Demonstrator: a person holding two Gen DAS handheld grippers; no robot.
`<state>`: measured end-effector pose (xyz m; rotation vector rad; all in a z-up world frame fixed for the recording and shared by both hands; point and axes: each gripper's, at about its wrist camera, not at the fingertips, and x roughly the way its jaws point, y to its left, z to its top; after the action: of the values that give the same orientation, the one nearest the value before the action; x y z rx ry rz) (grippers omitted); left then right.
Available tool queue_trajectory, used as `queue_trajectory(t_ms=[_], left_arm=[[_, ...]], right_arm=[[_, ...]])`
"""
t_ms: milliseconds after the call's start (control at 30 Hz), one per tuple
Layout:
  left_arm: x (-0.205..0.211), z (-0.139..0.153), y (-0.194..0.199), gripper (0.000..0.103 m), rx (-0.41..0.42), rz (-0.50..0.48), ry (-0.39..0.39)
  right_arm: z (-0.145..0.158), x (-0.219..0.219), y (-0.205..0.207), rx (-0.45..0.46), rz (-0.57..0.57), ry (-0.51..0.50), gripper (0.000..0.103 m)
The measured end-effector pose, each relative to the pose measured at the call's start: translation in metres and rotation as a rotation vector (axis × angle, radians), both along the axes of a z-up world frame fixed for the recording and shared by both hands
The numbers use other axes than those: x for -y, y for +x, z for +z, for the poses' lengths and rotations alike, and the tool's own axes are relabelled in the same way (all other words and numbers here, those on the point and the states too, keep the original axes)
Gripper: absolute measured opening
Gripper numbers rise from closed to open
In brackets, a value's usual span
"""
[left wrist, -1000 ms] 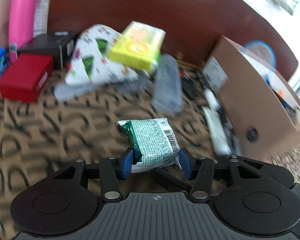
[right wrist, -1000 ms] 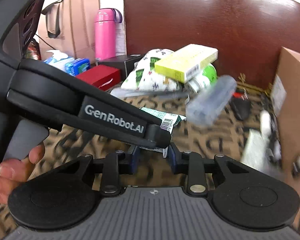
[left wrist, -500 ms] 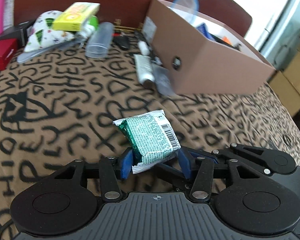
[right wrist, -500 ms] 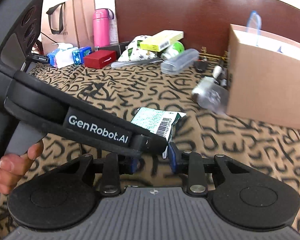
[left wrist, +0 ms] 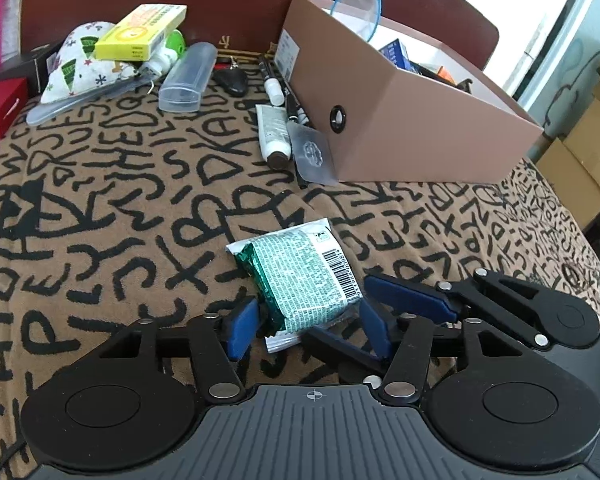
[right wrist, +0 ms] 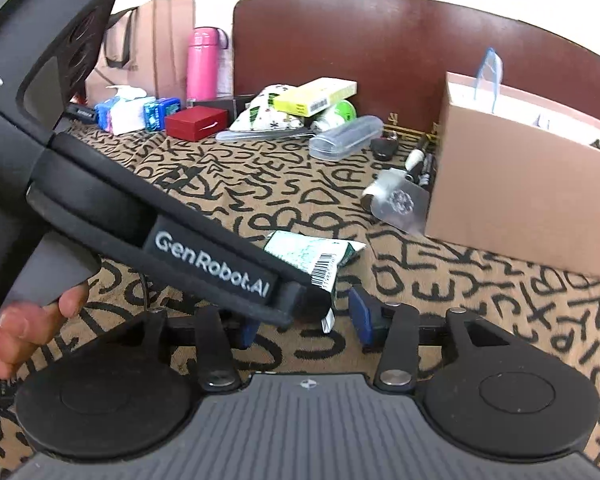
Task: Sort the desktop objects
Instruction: 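Carry the green foil packet with the left gripper over the cardboard box, then drop the green packet into the box by opening the left gripper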
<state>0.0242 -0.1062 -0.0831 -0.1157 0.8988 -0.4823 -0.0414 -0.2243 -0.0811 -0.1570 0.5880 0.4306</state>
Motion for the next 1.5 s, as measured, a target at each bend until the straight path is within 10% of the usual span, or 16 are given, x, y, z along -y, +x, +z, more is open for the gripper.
queue_trajectory(t_ms=[400,933,1500], left_arm=[[0.011,0.017,0.007,0.060,0.040,-0.003,0.036],[0.075,0.124,0.038,0.060,0.327,-0.093,-0.034],[0.121,0.098,0.146,0.070,0.257,-0.086,0.008]], right_arm=[[0.005,0.001,0.010,0.005,0.020,0.012,0.044],[0.097,0.046,0.030,0.337,-0.106,-0.050,0.044],[0.079,0.092,0.141,0.208,-0.167,-0.016,0.045]])
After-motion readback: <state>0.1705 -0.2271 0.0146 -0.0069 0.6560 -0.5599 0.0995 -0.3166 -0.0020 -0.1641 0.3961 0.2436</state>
